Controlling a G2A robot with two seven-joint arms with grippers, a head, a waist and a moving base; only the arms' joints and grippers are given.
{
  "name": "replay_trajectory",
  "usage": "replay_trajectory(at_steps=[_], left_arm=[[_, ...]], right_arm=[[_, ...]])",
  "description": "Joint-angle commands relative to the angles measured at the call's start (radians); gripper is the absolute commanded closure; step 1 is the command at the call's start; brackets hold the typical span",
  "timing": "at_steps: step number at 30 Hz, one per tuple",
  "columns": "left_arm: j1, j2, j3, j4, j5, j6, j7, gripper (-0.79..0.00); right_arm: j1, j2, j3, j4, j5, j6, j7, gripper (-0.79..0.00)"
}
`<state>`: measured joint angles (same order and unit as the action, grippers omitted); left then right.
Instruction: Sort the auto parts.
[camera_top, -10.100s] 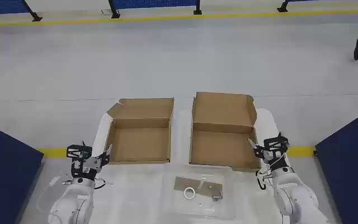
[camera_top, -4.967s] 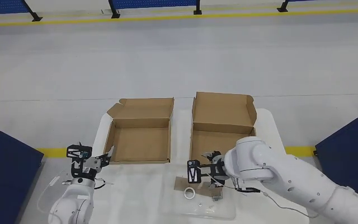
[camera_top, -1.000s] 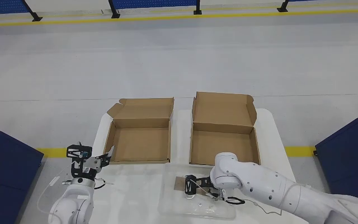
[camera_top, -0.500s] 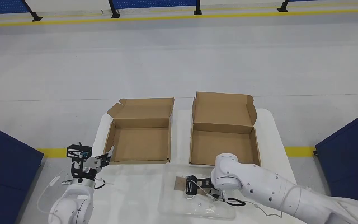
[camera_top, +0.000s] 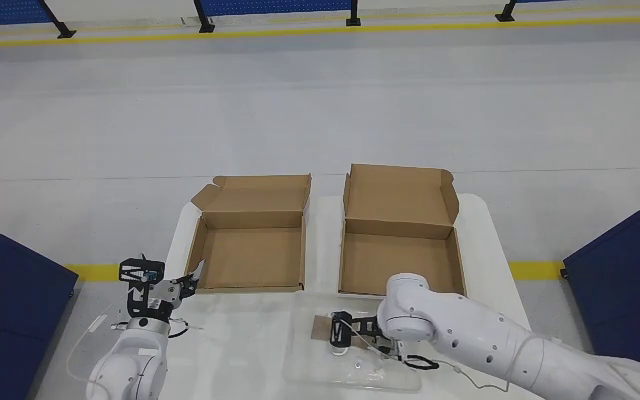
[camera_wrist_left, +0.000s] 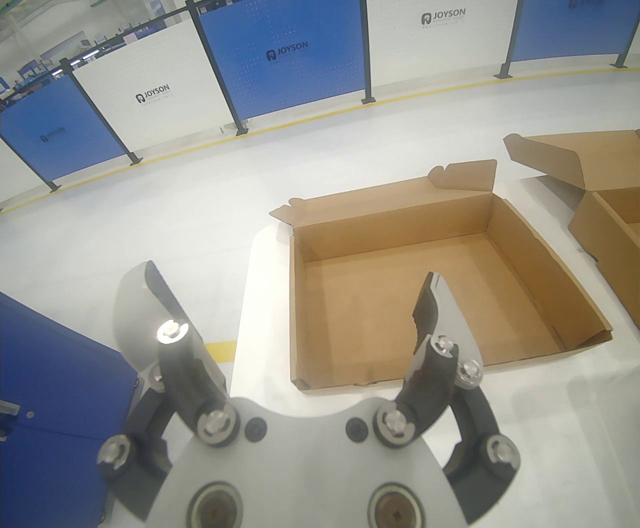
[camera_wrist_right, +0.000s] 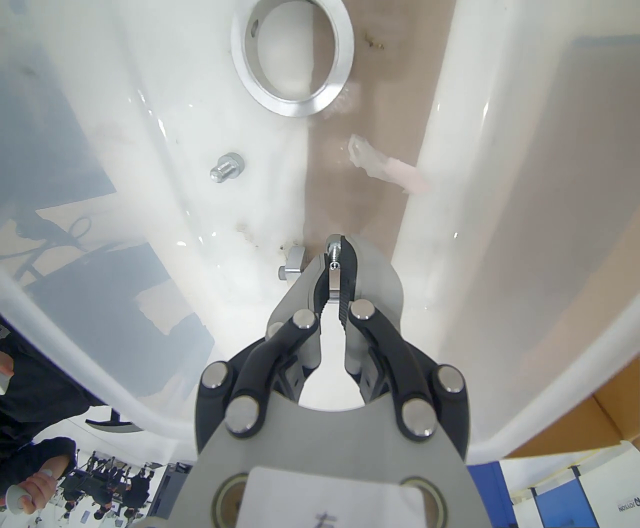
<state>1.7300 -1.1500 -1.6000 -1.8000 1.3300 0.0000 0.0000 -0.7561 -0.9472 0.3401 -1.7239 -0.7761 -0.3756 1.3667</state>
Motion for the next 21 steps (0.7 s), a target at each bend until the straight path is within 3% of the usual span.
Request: replay_trajectory(at_steps=[1, 15, 21], left_arm=[[0.000, 0.000, 0.000, 0.000, 0.000, 0.000, 0.000, -0.785], [0.000, 0.000, 0.000, 0.000, 0.000, 0.000, 0.000, -0.785], [0.000, 0.000, 0.000, 0.000, 0.000, 0.000, 0.000, -0.785]], right_arm=[[-0.007, 0.010, 0.017, -0.036, 0.006, 0.012, 0.025, 0.000], [-0.012, 0.013, 0.023, -0.044, 0.005, 0.017, 0.013, 0.000], [-0.011, 0.041, 0.107, -0.117, 0.065, -0.003, 0.025, 0.000]])
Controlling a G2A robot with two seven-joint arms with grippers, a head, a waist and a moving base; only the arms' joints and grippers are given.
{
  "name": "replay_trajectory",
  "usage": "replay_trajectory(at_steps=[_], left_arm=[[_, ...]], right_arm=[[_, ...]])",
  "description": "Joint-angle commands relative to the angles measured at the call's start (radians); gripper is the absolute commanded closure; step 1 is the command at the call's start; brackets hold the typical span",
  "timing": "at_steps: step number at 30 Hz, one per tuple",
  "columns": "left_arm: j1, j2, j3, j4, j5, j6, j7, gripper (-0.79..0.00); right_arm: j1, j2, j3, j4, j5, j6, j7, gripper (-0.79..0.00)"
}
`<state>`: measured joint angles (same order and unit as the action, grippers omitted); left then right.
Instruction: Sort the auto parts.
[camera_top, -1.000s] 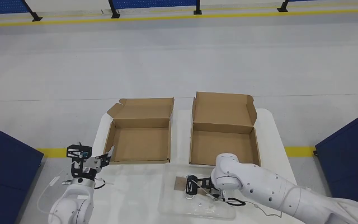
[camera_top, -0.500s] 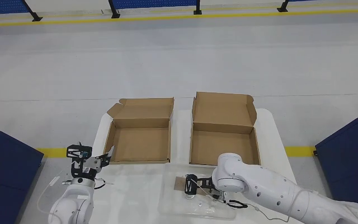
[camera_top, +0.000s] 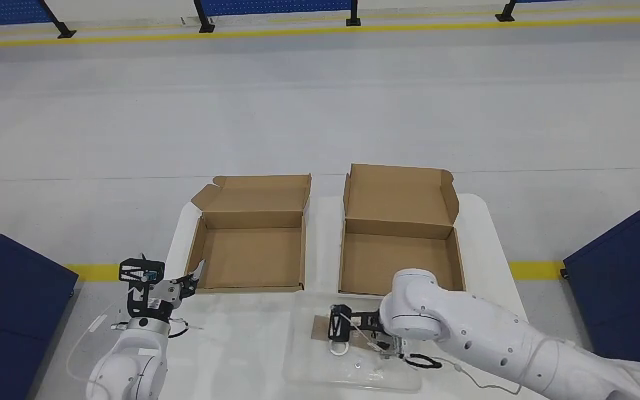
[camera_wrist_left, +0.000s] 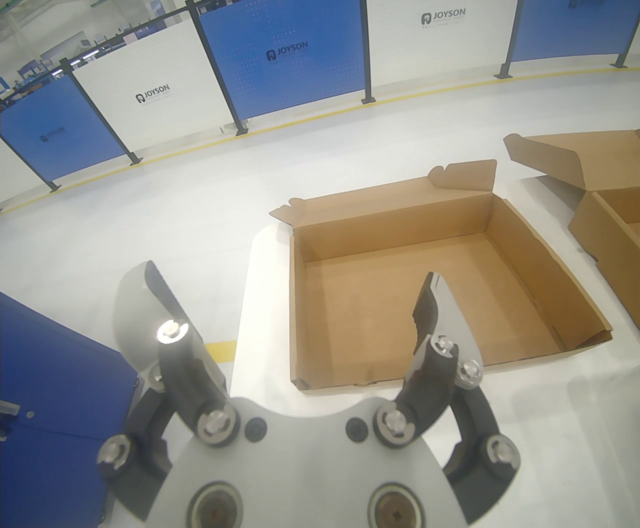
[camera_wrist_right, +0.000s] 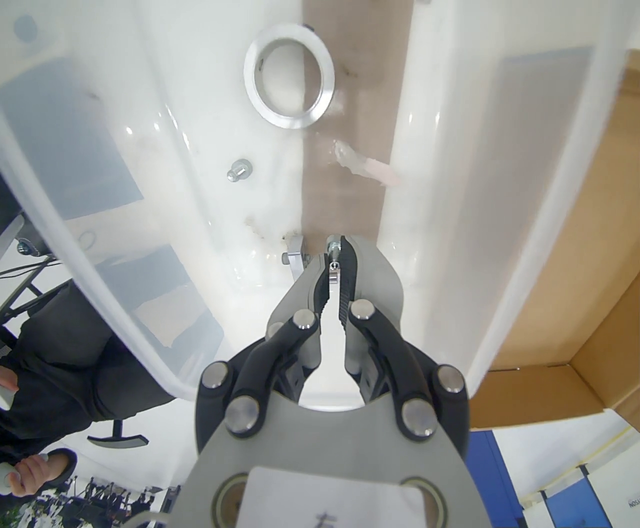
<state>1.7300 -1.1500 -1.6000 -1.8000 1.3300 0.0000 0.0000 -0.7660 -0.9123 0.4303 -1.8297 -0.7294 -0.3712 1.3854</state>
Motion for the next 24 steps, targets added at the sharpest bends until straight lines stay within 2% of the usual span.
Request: replay_trajectory(at_steps=[1, 6, 12, 24], left_arm=[[0.000, 0.000, 0.000, 0.000, 0.000, 0.000, 0.000, -0.785], [0.000, 0.000, 0.000, 0.000, 0.000, 0.000, 0.000, -0.785], [0.000, 0.000, 0.000, 0.000, 0.000, 0.000, 0.000, -0.785], [0.000, 0.000, 0.000, 0.000, 0.000, 0.000, 0.000, -0.785]], right_arm=[[-0.006, 0.016, 0.038, -0.028, 0.047, -0.018, 0.010, 0.000], [-0.047, 0.078, 0.166, -0.104, 0.250, -0.101, -0.038, 0.000], [-0.102, 0.170, 0.281, -0.147, 0.412, -0.167, -0.104, 0.000], [-0.102, 0.170, 0.281, -0.147, 0.412, -0.167, -0.104, 0.000]])
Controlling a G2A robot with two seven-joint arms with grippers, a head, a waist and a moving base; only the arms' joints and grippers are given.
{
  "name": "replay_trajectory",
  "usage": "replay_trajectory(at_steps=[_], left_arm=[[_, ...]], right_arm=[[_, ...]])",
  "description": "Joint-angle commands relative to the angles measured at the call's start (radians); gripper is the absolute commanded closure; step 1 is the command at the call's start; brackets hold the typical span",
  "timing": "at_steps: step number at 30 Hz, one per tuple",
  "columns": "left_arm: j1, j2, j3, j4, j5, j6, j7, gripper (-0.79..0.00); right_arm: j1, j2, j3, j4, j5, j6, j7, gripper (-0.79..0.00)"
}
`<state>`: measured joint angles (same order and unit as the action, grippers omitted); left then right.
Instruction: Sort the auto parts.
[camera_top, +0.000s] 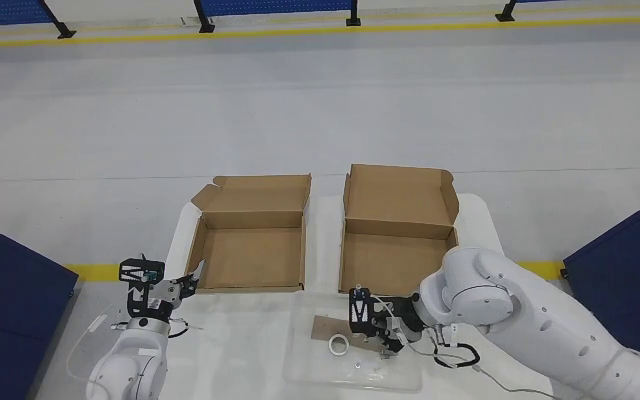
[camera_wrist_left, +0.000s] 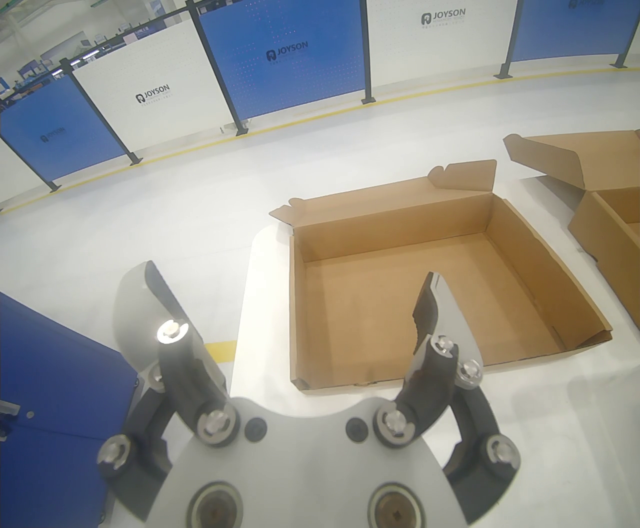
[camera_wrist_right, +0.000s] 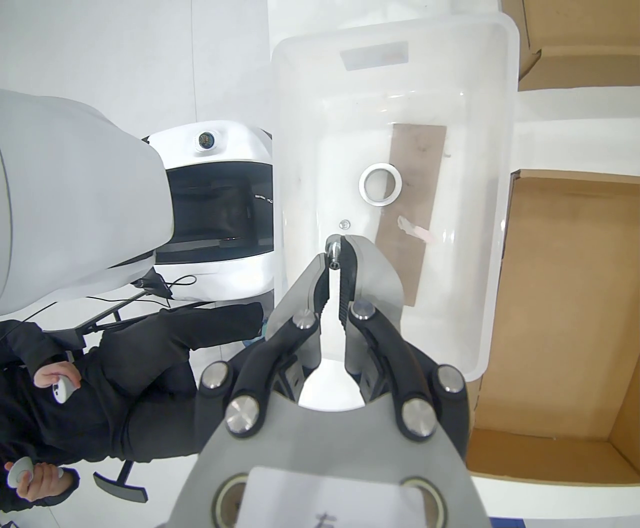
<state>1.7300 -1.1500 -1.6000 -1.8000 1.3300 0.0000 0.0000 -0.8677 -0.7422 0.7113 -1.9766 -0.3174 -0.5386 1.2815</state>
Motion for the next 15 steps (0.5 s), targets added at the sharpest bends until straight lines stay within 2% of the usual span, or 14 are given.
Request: replay_trajectory(at_steps=[1, 7, 15], left_arm=[[0.000, 0.000, 0.000, 0.000, 0.000, 0.000, 0.000, -0.785], [0.000, 0.000, 0.000, 0.000, 0.000, 0.000, 0.000, -0.785], [0.000, 0.000, 0.000, 0.000, 0.000, 0.000, 0.000, -0.785]], right_arm=[[-0.015, -0.002, 0.002, 0.002, 0.043, -0.012, -0.058, 0.000], [-0.062, 0.019, 0.063, 0.095, 0.320, -0.196, -0.196, 0.000], [-0.069, 0.082, 0.012, 0.145, 0.565, -0.373, -0.372, 0.000]])
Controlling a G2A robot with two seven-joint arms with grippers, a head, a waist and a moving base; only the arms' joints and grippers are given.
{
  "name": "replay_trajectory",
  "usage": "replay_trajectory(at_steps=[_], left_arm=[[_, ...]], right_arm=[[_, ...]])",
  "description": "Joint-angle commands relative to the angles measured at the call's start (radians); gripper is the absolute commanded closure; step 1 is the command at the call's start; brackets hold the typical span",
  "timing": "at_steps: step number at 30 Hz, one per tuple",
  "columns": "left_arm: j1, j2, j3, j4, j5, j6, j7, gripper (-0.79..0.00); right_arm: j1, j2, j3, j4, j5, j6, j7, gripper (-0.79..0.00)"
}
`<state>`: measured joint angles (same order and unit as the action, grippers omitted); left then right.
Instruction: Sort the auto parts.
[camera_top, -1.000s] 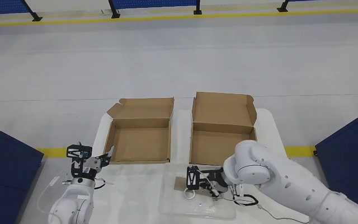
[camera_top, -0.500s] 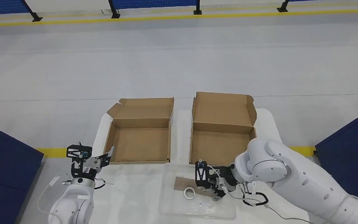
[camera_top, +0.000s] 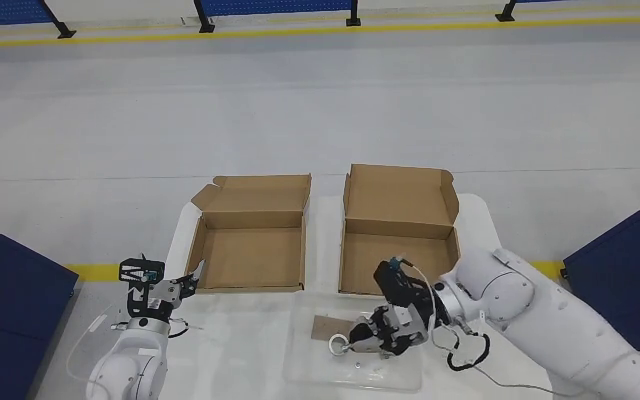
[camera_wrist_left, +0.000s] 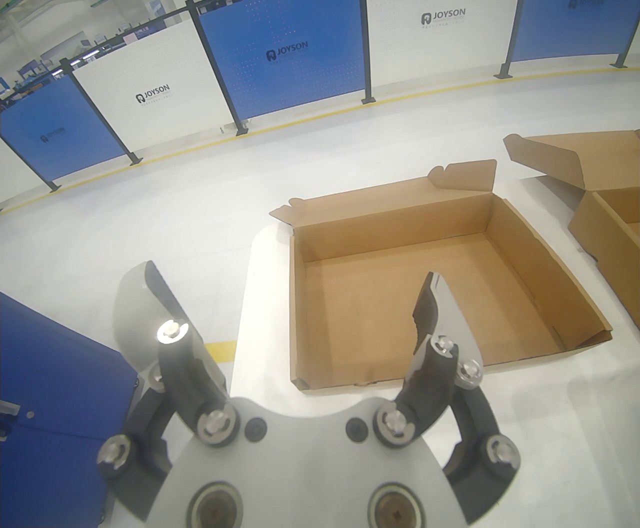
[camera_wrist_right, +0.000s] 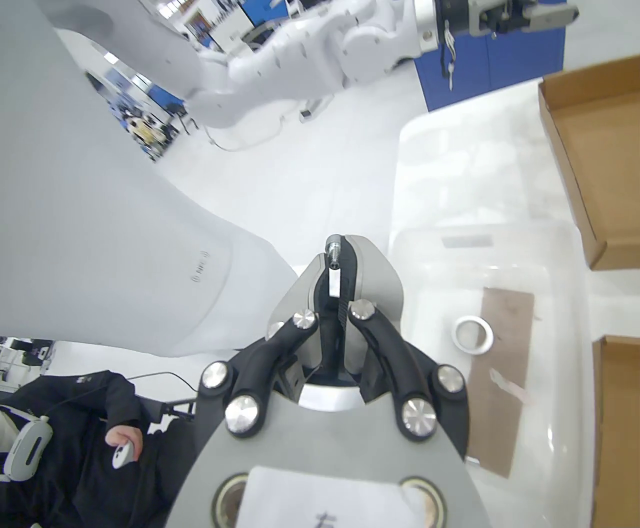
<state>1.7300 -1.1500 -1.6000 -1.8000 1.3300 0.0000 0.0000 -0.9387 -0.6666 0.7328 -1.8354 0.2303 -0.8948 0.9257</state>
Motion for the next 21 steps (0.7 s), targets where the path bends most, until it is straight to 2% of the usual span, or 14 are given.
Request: replay_trajectory(at_steps=[1, 5, 15, 21], left_arm=[[0.000, 0.000, 0.000, 0.000, 0.000, 0.000, 0.000, -0.785], [0.000, 0.000, 0.000, 0.000, 0.000, 0.000, 0.000, -0.785], [0.000, 0.000, 0.000, 0.000, 0.000, 0.000, 0.000, -0.785], [0.000, 0.000, 0.000, 0.000, 0.000, 0.000, 0.000, -0.785]], right_arm=[[0.007, 0.015, -0.024, 0.008, 0.034, -0.037, -0.037, 0.000], [0.030, 0.041, -0.086, 0.025, 0.086, -0.103, -0.103, 0.000], [0.019, 0.039, -0.089, 0.014, 0.104, -0.104, -0.126, 0.000], [-0.009, 0.037, -0.086, -0.045, 0.341, -0.118, -0.118, 0.000]])
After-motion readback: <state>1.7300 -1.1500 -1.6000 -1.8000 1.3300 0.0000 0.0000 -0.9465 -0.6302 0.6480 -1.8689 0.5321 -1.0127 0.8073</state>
